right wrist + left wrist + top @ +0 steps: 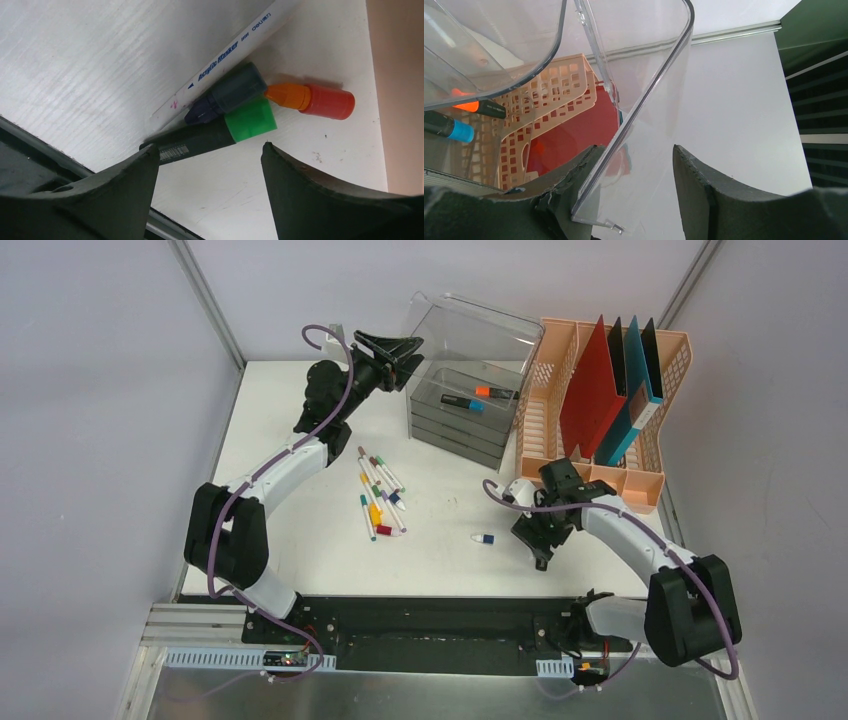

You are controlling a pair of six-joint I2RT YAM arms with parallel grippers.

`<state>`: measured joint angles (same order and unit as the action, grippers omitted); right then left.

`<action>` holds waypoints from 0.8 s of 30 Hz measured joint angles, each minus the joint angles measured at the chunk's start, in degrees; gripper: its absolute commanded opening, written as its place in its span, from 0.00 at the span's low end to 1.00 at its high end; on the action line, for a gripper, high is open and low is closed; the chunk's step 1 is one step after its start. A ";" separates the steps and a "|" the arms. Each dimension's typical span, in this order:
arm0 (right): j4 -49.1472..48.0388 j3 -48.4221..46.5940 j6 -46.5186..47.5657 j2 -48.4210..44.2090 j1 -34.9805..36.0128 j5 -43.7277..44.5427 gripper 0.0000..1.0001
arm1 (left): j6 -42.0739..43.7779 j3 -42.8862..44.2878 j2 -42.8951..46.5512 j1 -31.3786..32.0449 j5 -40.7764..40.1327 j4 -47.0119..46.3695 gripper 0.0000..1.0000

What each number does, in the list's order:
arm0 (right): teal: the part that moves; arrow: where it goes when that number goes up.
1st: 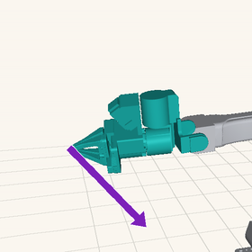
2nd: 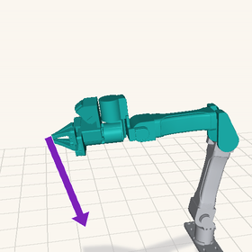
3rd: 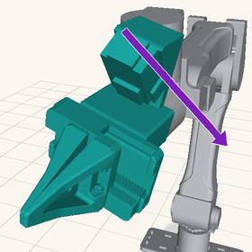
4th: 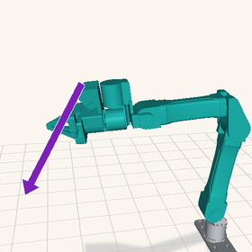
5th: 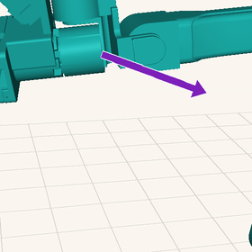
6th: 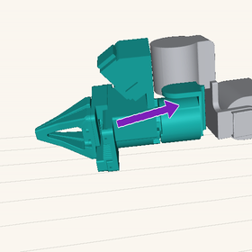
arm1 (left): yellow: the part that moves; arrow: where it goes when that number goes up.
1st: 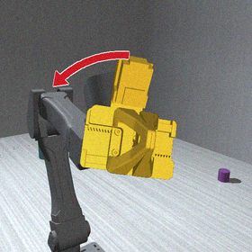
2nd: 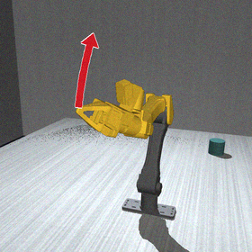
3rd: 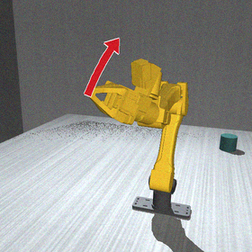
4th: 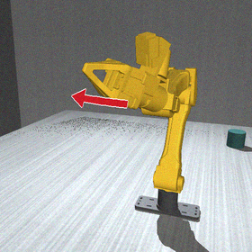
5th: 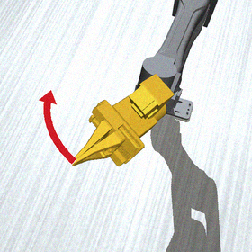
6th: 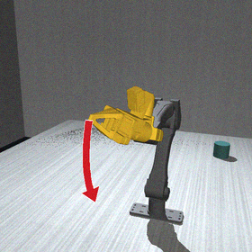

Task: Organize the desk
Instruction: Pick up the stationery from the corner of the board.

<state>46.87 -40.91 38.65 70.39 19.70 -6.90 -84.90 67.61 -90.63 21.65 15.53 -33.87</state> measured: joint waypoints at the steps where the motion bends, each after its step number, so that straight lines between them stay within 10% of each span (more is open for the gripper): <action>1: -0.26 0.02 -0.24 0.33 0.00 0.04 0.76 | 0.00 -0.07 0.00 0.00 0.00 0.00 0.54; 24: -1.73 1.01 -1.53 6.84 0.00 3.69 0.59 | -0.20 -0.09 0.00 0.00 0.00 -0.13 0.54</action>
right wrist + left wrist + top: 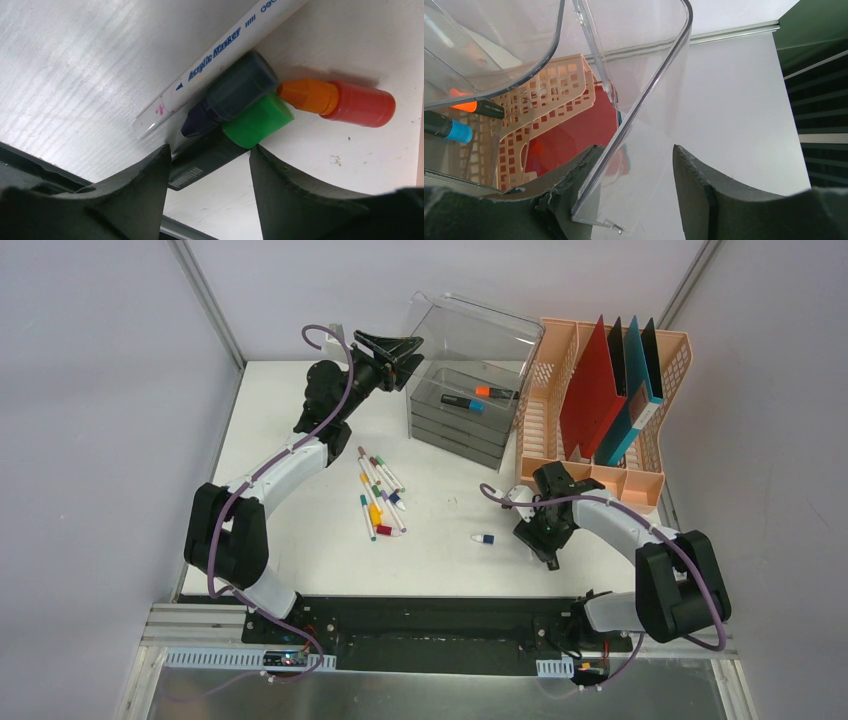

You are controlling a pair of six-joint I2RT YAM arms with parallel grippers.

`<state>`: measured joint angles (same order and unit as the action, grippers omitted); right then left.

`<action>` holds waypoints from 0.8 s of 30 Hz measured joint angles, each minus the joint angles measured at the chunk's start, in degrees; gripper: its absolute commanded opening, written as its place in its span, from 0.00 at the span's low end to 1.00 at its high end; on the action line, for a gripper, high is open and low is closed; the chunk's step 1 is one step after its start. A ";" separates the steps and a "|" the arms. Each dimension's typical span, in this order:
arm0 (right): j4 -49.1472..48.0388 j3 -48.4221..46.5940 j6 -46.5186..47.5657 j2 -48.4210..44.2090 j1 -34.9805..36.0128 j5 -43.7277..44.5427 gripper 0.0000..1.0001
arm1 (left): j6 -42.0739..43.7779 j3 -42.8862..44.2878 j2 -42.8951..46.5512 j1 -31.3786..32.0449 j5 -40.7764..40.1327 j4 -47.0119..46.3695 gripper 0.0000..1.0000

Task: Organize the desk
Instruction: Pick up the stationery from the corner of the board.

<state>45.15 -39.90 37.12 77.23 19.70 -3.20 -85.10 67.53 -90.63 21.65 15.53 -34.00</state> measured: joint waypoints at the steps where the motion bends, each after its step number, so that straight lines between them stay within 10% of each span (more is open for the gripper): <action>1: 0.13 0.00 -0.04 0.13 0.00 0.02 0.57 | 0.00 0.00 0.00 0.00 0.00 -0.02 0.54; 12: 1.18 -0.33 -0.22 0.83 -0.68 0.74 0.15 | -0.04 -0.02 0.00 0.00 0.00 -0.04 0.54; 24: 2.21 0.35 1.11 -5.84 -2.23 0.87 0.00 | -0.46 -0.52 0.00 0.00 0.02 -0.31 0.54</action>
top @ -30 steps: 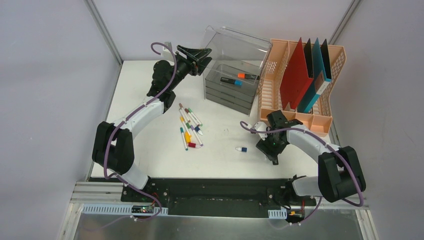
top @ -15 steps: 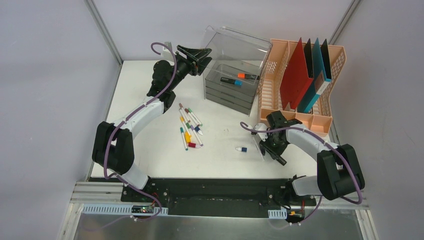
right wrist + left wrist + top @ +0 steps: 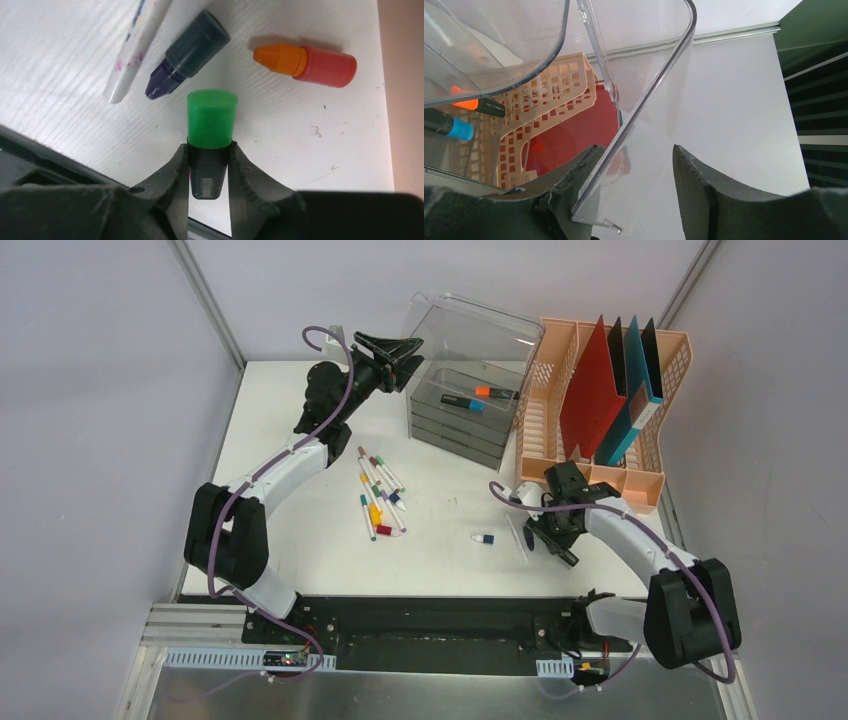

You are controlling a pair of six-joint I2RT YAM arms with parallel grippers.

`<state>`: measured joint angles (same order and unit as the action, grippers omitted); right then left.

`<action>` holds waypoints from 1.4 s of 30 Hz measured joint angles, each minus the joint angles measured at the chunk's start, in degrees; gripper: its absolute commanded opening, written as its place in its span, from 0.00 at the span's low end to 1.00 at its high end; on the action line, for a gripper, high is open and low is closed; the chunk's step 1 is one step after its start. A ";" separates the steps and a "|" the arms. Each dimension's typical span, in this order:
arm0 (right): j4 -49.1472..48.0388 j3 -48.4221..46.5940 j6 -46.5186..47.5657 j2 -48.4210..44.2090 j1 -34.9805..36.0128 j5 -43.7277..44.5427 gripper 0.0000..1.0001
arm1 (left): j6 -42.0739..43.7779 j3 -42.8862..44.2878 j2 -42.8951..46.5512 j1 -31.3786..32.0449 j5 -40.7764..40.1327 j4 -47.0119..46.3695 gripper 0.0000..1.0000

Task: Organize the desk
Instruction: Pick up the stationery from the corner of the board, then place the stationery in the storage box.

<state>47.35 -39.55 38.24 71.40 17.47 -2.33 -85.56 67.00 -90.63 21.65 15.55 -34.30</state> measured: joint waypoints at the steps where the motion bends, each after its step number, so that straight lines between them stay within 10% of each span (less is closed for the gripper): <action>1: 0.66 -0.11 0.52 -1.05 0.00 -0.35 0.00 | 0.00 0.00 0.00 0.00 0.00 0.00 0.54; 17: 11.17 -13.94 13.18 -11.50 12.26 -10.32 0.00 | -0.13 0.00 0.00 0.00 0.02 0.00 0.54; 30: 1.77 -30.36 13.55 11.06 37.09 13.05 0.00 | -0.24 0.00 0.00 0.00 0.17 0.07 0.54; 42: -20.28 -31.52 27.47 18.60 38.56 29.49 0.00 | -0.20 0.11 -0.02 0.00 1.05 1.07 0.54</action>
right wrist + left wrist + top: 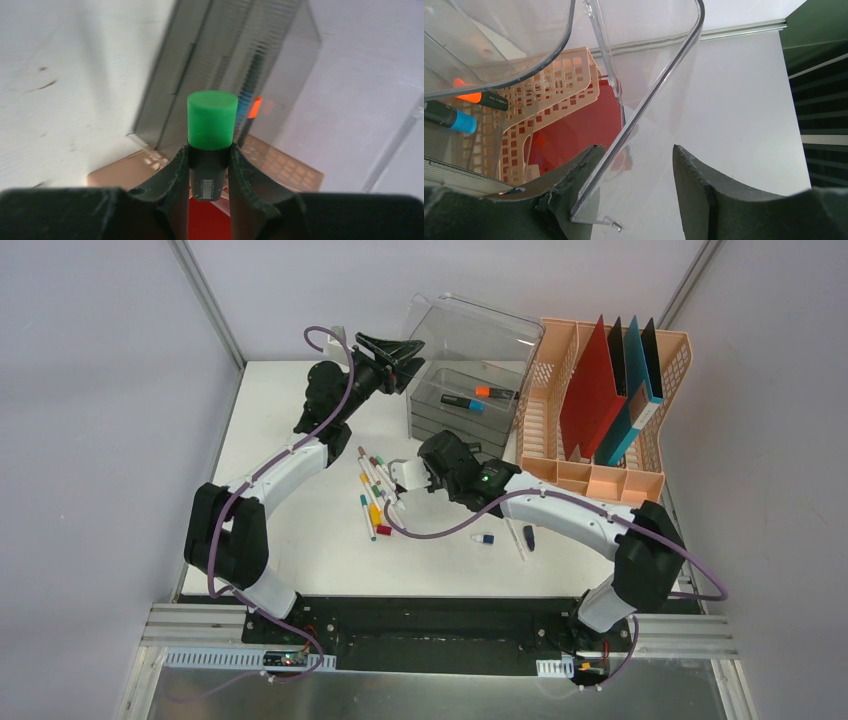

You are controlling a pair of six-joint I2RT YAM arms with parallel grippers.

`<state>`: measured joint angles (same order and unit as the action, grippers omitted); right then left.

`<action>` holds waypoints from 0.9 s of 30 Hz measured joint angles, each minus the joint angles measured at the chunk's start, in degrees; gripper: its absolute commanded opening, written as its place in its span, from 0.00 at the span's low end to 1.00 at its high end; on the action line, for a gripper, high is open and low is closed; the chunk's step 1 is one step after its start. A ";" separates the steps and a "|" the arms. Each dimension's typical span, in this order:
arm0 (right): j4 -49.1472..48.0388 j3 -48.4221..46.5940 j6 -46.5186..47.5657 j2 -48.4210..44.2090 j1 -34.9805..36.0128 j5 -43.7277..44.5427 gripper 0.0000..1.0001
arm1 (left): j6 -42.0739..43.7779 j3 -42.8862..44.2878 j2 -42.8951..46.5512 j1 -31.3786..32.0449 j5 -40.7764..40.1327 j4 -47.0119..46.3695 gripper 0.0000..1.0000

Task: Organize the desk
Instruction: Place the stationery in the storage box.

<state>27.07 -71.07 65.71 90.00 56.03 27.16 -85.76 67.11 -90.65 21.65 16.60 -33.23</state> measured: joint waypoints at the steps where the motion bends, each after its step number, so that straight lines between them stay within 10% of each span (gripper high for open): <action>1: -2.40 -0.11 1.18 0.35 -0.33 0.52 0.00 | 0.00 0.04 0.00 0.00 0.00 0.22 0.54; 12: -24.44 -0.39 13.05 4.31 -9.84 4.02 0.15 | 0.02 0.81 0.00 0.00 0.02 1.16 0.54; 18: -32.65 -0.44 15.65 8.41 -13.07 6.93 0.83 | 0.02 0.90 0.00 0.00 0.02 1.27 0.54; 27: -32.00 -0.46 11.47 9.88 -12.50 8.57 0.97 | 0.02 0.90 0.00 0.00 0.04 1.90 0.54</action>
<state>-4.93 -71.53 77.19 99.88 43.53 35.73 -85.73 68.01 -90.65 21.65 16.64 -31.33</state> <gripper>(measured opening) 0.966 0.543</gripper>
